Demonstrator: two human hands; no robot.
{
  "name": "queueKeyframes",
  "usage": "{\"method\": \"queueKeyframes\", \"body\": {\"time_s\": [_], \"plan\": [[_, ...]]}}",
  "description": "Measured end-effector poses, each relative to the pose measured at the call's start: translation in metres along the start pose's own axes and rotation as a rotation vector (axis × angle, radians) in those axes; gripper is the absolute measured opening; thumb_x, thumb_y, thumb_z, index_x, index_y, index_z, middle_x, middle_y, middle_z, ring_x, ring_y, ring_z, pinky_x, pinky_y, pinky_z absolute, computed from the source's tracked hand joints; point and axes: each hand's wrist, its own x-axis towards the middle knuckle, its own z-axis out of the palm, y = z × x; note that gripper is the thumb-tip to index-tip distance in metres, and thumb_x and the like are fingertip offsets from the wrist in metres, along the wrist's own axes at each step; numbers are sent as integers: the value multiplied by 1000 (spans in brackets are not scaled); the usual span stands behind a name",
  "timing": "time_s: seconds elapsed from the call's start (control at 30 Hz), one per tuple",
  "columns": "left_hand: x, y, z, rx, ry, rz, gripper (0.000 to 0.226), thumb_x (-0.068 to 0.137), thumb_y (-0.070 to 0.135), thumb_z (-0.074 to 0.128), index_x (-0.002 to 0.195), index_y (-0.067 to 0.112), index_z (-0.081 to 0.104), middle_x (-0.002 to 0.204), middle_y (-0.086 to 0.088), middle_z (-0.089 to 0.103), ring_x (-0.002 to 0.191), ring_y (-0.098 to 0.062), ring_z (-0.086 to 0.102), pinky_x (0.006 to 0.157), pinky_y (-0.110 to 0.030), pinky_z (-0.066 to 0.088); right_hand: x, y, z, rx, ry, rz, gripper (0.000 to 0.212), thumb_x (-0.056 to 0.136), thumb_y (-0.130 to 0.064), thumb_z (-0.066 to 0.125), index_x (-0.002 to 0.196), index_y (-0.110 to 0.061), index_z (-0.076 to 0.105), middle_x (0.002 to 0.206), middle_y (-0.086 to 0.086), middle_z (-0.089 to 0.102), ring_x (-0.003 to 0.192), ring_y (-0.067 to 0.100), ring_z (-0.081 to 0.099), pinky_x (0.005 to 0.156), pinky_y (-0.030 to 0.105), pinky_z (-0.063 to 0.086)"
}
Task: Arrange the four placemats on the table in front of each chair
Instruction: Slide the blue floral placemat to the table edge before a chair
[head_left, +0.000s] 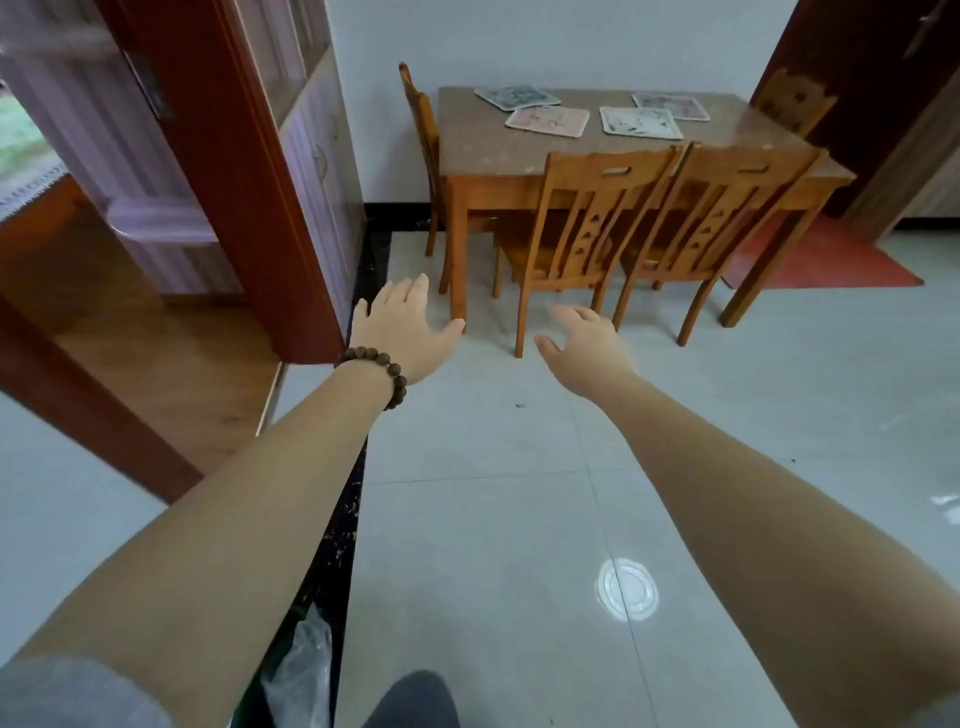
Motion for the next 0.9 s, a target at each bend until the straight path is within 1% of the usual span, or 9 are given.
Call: {"method": "queueKeyframes", "body": {"time_s": [0.17, 0.4, 0.53, 0.63, 0.7, 0.77, 0.9], "plan": [[20, -8, 17, 41, -31, -34, 76, 89, 60, 36, 148, 17, 18, 154, -5, 26, 143, -24, 17, 113, -52, 12, 29, 7, 17, -35, -29, -25, 52, 94, -41, 42, 140, -17, 36, 145, 9, 40, 131, 33, 33, 104, 46, 33], [92, -34, 40, 58, -43, -45, 76, 88, 60, 35, 149, 18, 17, 154, -5, 25, 143, -25, 17, 113, -53, 13, 109, 8, 54, -62, -54, -49, 54, 94, -43, 41, 141, -19, 35, 147, 7, 38, 133, 31, 32, 103, 46, 33], [150, -59, 55, 65, -46, -56, 75, 89, 60, 35, 148, 17, 18, 154, -5, 27, 142, -25, 18, 113, -53, 14, 176, -4, 74, -43, -54, -42, 53, 94, -41, 41, 141, -19, 35, 146, 6, 39, 133, 30, 32, 104, 46, 34], [207, -84, 63, 66, -82, -73, 75, 89, 60, 34, 149, 17, 17, 154, -5, 25, 143, -25, 16, 113, -52, 13, 240, -21, 86, -37, -83, -32, 52, 94, -41, 41, 141, -18, 35, 145, 8, 40, 132, 31, 32, 102, 46, 34], [246, -100, 65, 63, -106, -81, 75, 90, 60, 34, 149, 17, 16, 155, -5, 24, 143, -25, 15, 114, -51, 13, 281, -35, 90, -21, -93, -26, 53, 95, -41, 42, 141, -17, 35, 147, 8, 38, 134, 31, 31, 104, 46, 33], [285, -112, 63, 61, -110, -77, 75, 90, 59, 36, 149, 17, 17, 155, -4, 23, 143, -24, 14, 114, -51, 12, 320, -47, 92, -17, -89, -15, 53, 95, -41, 42, 142, -18, 35, 148, 7, 37, 135, 30, 30, 104, 46, 36], [355, -130, 56, 62, -87, -75, 75, 90, 59, 37, 149, 17, 17, 155, -5, 24, 143, -24, 14, 115, -50, 13, 386, -63, 90, -1, -81, 9, 52, 95, -43, 41, 141, -20, 35, 147, 6, 38, 133, 30, 33, 101, 47, 42]]}}
